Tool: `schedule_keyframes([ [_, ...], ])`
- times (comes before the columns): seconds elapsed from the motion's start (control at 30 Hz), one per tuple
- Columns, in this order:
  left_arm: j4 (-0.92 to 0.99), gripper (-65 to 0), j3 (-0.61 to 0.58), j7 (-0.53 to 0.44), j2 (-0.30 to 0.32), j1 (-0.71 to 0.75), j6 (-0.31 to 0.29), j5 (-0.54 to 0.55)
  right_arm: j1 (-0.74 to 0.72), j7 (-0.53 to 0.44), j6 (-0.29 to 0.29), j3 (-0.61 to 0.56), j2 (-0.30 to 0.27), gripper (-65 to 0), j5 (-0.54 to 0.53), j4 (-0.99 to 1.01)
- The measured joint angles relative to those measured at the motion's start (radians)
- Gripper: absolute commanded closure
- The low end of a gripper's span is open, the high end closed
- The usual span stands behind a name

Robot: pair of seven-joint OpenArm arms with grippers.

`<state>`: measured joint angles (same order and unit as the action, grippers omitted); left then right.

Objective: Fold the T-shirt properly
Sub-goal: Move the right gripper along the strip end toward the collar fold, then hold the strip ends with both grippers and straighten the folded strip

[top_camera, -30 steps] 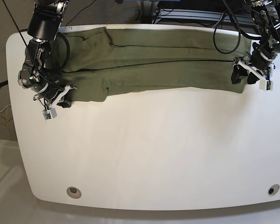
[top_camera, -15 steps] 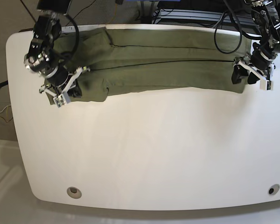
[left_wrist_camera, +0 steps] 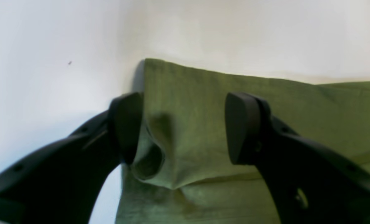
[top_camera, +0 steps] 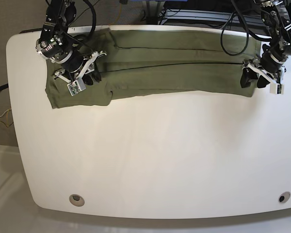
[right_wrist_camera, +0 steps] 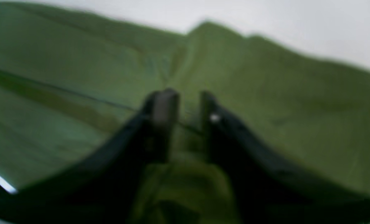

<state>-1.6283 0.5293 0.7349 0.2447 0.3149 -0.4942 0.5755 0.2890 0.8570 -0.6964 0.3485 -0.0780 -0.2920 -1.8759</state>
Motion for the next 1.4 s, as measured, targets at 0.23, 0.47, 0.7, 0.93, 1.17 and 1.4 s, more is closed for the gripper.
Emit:
schedule_keyframes([
  [0.23,0.002,-39.2,0.000,-0.004,0.000,-0.002,-0.001,-0.003,0.017,-0.028,0.000,0.006,0.023,-29.4,-0.013,-0.037],
  [0.47,0.002,-39.1,0.001,-0.002,0.003,-0.002,-0.001,-0.006,-0.005,-0.042,-0.005,0.037,0.024,-27.2,-0.023,-0.066],
  [0.7,0.002,-39.2,0.001,-0.003,0.003,0.000,-0.004,-0.006,-0.046,-0.048,0.000,0.056,-0.034,-26.3,-0.026,0.000],
  [0.93,0.028,-39.1,0.001,0.005,0.008,-0.005,-0.005,-0.015,-0.036,-0.035,0.005,0.064,-0.102,-27.4,-0.018,0.112],
  [1.17,0.046,-38.5,-0.001,0.002,0.008,-0.014,-0.007,-0.012,-0.072,-0.028,0.008,0.060,-0.090,-28.0,-0.020,0.147],
  [1.4,0.059,-38.4,-0.002,-0.002,0.010,-0.013,-0.004,-0.014,-0.075,-0.042,-0.003,0.050,-0.069,-27.7,-0.028,0.129],
])
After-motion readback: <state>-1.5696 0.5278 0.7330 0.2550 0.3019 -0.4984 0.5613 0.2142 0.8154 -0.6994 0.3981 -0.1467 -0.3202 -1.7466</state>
